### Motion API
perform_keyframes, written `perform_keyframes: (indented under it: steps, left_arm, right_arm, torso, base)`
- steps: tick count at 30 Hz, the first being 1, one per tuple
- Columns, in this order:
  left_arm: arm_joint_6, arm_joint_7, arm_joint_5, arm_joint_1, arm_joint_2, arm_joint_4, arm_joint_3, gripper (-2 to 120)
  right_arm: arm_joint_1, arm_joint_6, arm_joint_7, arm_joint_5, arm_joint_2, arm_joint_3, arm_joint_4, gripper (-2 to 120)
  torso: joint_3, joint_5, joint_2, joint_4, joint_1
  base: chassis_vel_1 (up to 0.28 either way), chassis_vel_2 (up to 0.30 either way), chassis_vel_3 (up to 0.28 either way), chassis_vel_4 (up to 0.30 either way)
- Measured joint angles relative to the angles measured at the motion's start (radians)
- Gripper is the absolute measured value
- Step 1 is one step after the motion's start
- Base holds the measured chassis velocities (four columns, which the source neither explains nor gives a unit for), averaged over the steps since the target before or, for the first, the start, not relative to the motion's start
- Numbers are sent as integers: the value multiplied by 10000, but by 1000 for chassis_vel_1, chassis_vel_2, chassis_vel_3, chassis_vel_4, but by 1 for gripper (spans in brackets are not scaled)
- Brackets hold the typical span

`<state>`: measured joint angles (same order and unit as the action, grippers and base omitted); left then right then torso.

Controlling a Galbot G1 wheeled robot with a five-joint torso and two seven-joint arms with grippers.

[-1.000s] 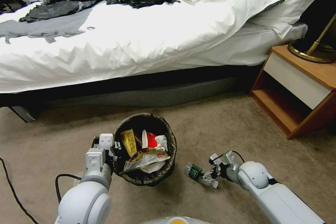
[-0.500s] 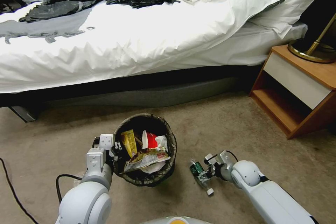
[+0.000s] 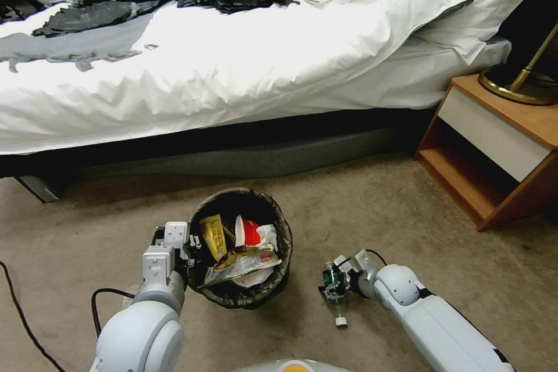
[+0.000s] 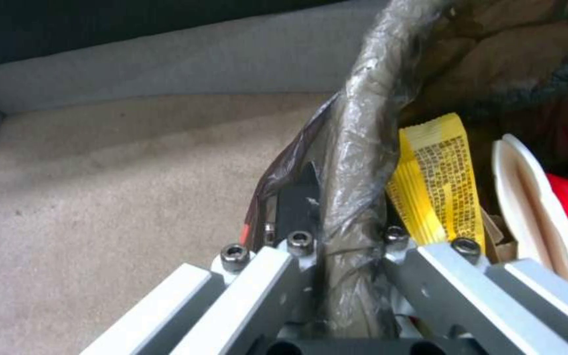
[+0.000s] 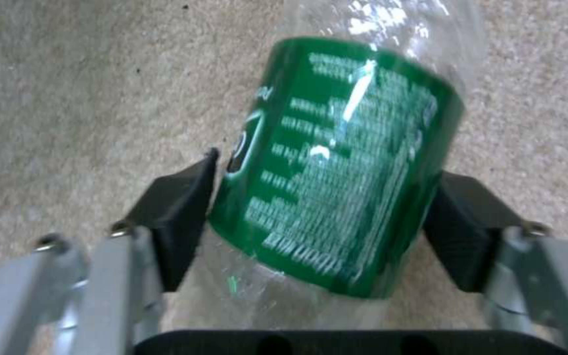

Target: Pick up the trash bin, then pick up the garbage from the floor and place it into the trash bin.

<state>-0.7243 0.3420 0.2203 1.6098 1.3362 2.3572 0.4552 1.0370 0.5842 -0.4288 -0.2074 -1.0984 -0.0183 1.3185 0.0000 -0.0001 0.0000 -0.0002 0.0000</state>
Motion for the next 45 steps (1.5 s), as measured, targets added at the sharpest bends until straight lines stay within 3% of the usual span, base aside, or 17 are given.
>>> perform_keyframes:
  steps: [7,15,25,30,32,34,36,37,40,45]
  left_arm:
    - [10,-3,1,-36,-26,-38,-7,0]
    - [13,-6,4,-34,-33,-50,4,0]
    - [-5,-10,19,-48,-14,-50,4,0]
    - [-85,-14,116,-5,-57,110,-53,0]
    - [-87,-14,124,-5,-57,119,-57,0]
    - [-94,-22,148,-10,-34,147,-95,0]
    - [-97,-22,148,-10,-28,147,-99,0]
    - [-99,-24,144,-12,-8,147,-105,0]
    - [-101,-32,130,-33,5,145,-105,0]
    - [-107,-40,118,-28,33,134,-89,0]
  right_arm:
    - [139,84,-94,18,-16,-120,210,41]
    - [232,94,-100,-1,2,-420,503,22]
    - [531,-217,-414,-133,193,-1371,1410,21]
    - [871,-415,-671,-1248,535,-2531,3247,21]
    - [894,-444,-720,-1346,556,-2625,3394,21]
    - [1052,-924,-1364,-1824,629,-3546,4693,21]
    - [1092,-1061,-1460,-1994,634,-3741,5033,21]
    - [1142,-1417,-1507,-2589,674,-4037,5775,21]
    - [1119,-1834,-1587,-2952,745,-4089,6482,21]
    - [854,-2603,-3100,-3011,903,-3675,7631,21]
  torso:
    - [0,2,0,2,0]
    - [0,3,0,3,0]
    - [0,4,0,1,0]
    - [0,5,0,3,1]
    - [0,4,0,3,0]
    - [-1,-1,0,1,0]
    - [0,2,0,1,0]
    - [-1,-2,0,2,0]
    - [-1,2,0,2,0]
    - [-1,2,0,2,0]
  base:
    - [0,0,0,0]
    - [0,0,0,0]
    - [0,0,0,0]
    - [0,0,0,0]
    - [0,0,0,0]
    - [0,0,0,0]
    - [0,0,0,0]
    - [0,0,0,0]
    - [0,0,0,0]
    - [0,0,0,0]
